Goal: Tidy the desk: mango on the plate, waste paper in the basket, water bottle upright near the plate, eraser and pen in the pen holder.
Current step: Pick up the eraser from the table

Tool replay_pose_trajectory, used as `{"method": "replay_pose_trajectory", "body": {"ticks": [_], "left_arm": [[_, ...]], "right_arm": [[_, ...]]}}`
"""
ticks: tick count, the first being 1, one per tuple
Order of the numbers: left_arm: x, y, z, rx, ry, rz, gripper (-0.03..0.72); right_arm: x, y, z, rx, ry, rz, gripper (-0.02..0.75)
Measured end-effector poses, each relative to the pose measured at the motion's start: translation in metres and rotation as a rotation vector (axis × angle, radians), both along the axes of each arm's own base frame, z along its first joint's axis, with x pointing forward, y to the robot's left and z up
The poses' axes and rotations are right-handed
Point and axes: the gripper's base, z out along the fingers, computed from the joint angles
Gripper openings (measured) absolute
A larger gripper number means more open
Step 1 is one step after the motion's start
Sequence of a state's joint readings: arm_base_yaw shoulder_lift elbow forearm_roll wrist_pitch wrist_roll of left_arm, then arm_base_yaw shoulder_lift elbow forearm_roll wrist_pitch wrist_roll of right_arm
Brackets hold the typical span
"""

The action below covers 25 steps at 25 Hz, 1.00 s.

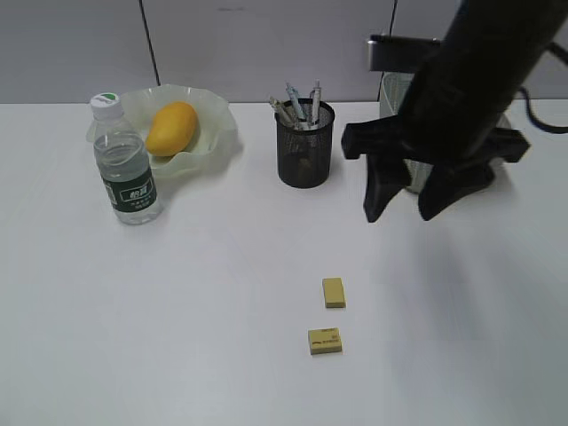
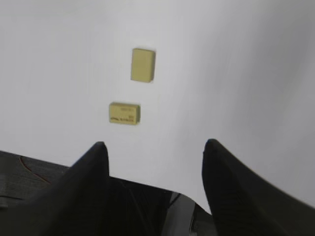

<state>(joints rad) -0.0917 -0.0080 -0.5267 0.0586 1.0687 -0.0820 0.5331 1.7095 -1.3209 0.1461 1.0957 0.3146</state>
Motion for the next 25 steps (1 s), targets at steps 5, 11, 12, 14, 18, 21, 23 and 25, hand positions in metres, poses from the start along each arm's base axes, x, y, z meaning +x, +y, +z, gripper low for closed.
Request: {"method": "replay_pose_trajectory", "body": {"ticks": [5,11,12,14,18,21,23,25], "left_arm": [[0.0,0.0,0.0,0.0,0.0,0.0,0.438],[0.0,0.0,0.0,0.0,0.001,0.0,0.438],[0.0,0.0,0.0,0.0,0.001,0.0,0.438],[0.0,0.0,0.0,0.0,0.001,0.0,0.438],[0.0,0.0,-0.001,0.0,0.002,0.0,0.438],[0.0,0.0,-0.001,0.0,0.002,0.0,0.438],[0.0,0.0,-0.001,0.0,0.002,0.0,0.438],[0.0,0.0,-0.001,0.0,0.002,0.0,0.438]], "right_arm": [[0.021,0.023,-0.044,0.009,0.053,-0.015,0.478],[0.023,0.045,-0.096,-0.021,0.128,0.004,0.478],[0.022,0.048,-0.102,-0.026,0.133,0.009,0.478],[0.023,0.052,-0.112,-0.041,0.132,0.019,0.479],[0.025,0.052,-0.129,-0.077,0.146,0.017,0.479],[0.027,0.053,-0.135,-0.077,0.138,0.009,0.479],[0.029,0.054,-0.139,-0.075,0.134,0.006,0.479],[0.031,0.056,-0.143,-0.078,0.139,0.001,0.478]]}}
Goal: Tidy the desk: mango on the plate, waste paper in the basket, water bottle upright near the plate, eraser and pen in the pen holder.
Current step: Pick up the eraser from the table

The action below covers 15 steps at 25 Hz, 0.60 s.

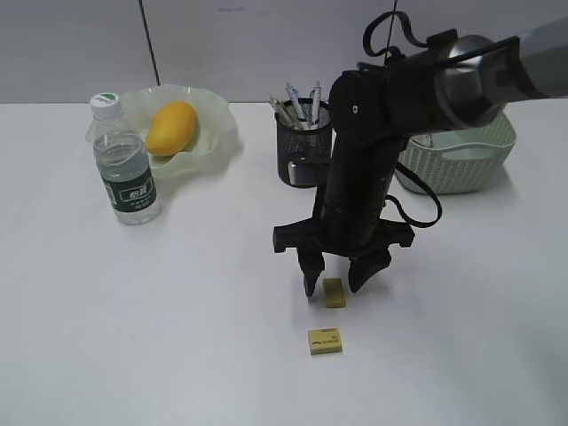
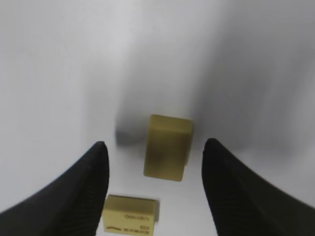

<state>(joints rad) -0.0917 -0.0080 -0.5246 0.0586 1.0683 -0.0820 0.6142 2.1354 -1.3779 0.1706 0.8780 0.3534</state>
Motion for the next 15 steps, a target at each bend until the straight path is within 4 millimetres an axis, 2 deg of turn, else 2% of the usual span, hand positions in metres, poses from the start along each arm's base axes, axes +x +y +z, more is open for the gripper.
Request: {"method": "replay_pose_trajectory", "body": {"ticks": [7,15], "left_arm": [[0.0,0.0,0.0,0.0,0.0,0.0,0.438],[0.0,0.0,0.0,0.0,0.0,0.0,0.438]], "right_arm": [[0.002,0.002,-0.008,-0.007,0.011,-0.005,0.478],[0.002,0.002,-0.014,-0.016,0.025,-0.009,0.445]]}}
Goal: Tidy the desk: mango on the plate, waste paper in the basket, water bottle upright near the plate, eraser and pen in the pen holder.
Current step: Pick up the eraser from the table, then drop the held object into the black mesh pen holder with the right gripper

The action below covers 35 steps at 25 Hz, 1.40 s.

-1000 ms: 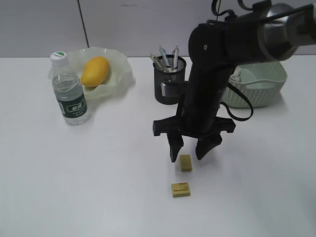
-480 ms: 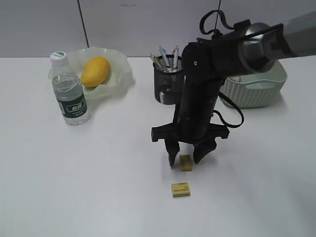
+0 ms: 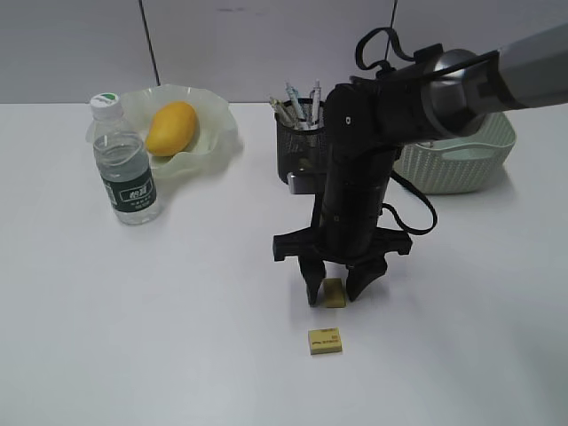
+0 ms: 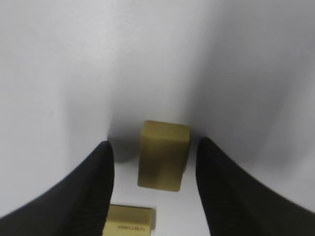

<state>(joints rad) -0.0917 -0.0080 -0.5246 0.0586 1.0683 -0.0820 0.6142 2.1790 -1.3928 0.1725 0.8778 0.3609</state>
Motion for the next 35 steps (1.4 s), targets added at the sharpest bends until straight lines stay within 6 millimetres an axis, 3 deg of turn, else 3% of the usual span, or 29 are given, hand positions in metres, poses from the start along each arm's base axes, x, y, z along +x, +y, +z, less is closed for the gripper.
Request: {"method": "replay_pose_trajectory", "body": {"ticks": [3,6,13,16,19,25,35], "left_arm": [[0.0,0.0,0.0,0.0,0.0,0.0,0.438],[0.0,0.0,0.0,0.0,0.0,0.0,0.438],[0.0,0.0,0.0,0.0,0.0,0.0,0.438],[0.0,0.0,0.0,0.0,0.0,0.0,0.438],[0.0,0.0,0.0,0.0,0.0,0.0,0.438],[0.0,0.0,0.0,0.0,0.0,0.0,0.438],[0.0,0.0,0.0,0.0,0.001,0.0,0.438]], "right_arm": [[-0.001,0.0,-0.001,-0.005,0.009,0.001,0.375],[-0.002,-0.001,-0.001,-0.011,0.019,0.003,0.218],[-0.002,-0.001,0.005,-0.026,0.05,0.014,0.211],[-0.001,0.0,0.028,0.0,0.015,0.041,0.211],[-0.001,-0.002,0.064,0.035,-0.073,0.069,0.211],[0.008,-0.01,0.129,0.089,-0.418,0.134,0.211],[0.037,-0.006,0.158,0.122,-0.807,0.238,0.211]]}}
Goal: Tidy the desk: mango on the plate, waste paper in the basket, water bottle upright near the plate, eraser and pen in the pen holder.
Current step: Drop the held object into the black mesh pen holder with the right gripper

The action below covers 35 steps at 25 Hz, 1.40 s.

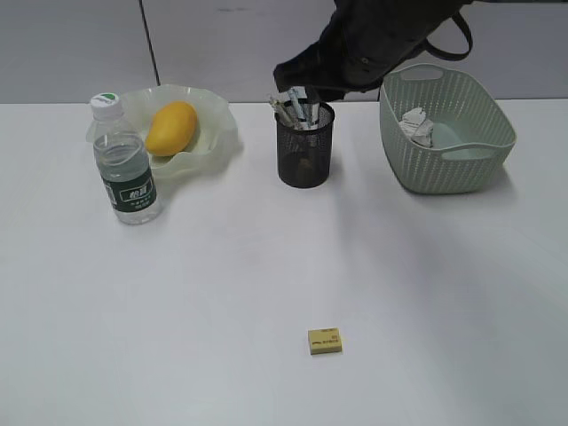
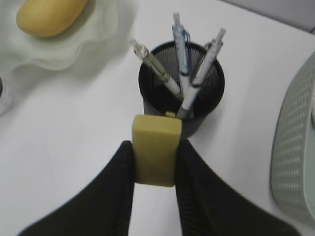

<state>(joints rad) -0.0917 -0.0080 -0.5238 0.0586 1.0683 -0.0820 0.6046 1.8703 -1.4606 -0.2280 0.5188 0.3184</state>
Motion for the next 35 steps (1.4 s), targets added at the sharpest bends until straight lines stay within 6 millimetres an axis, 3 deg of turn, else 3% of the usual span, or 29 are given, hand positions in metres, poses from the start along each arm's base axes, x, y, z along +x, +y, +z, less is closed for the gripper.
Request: {"method": "replay_pose_trajectory", "body": {"ticks": [5,17,35], "left_arm": [[0.0,0.0,0.0,0.0,0.0,0.0,0.438],[0.0,0.0,0.0,0.0,0.0,0.0,0.438],[0.0,0.0,0.0,0.0,0.0,0.0,0.438]], "right_arm": [[0.024,-0.003,-0.003,0.058,-0.09,-0.009,0.211],[0.065,0.016,-0.056,0.112,-0.106,-0.013,0.211],[0.076,0.012,-0.06,0.113,-0.13,-0.019,0.211]]}}
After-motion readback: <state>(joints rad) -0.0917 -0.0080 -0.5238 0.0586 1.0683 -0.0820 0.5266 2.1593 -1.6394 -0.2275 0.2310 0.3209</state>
